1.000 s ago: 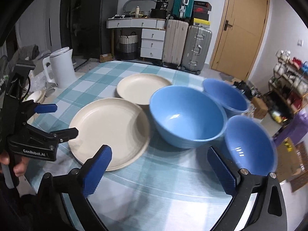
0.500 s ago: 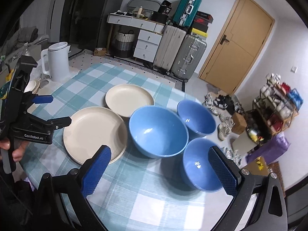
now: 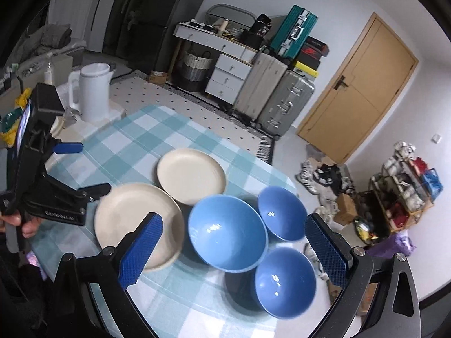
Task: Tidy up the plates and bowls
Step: 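Withdraw both tools and move them toward the next cream plate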
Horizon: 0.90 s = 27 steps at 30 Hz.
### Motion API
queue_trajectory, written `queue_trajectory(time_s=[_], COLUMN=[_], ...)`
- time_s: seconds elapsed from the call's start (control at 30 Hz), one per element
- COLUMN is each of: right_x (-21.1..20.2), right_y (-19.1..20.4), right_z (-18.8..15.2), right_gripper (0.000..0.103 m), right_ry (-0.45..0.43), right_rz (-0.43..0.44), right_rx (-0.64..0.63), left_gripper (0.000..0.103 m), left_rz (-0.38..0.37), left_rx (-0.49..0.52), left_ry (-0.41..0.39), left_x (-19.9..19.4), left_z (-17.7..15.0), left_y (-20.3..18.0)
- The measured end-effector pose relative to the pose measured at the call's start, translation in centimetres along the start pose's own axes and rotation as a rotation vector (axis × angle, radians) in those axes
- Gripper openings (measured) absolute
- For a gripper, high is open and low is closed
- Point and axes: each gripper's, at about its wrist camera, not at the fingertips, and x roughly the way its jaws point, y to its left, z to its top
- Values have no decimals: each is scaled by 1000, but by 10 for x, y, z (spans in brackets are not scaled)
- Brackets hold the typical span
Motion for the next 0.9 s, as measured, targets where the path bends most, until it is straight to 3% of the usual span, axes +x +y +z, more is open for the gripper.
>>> queue_trajectory(time_s=[0.37,0.9], right_x=[42,164], right_y=[1,-29], right_z=[52,73], right_gripper=[102,102], right_ry=[-32,74], right_rz=[145,242], right_rx=[49,192], left_gripper=[102,102], left_rz=[72,102], left_rx=[-53,-128], left_ry=[7,81], left_x=[7,83], left_z=[44,72], left_y=[31,56])
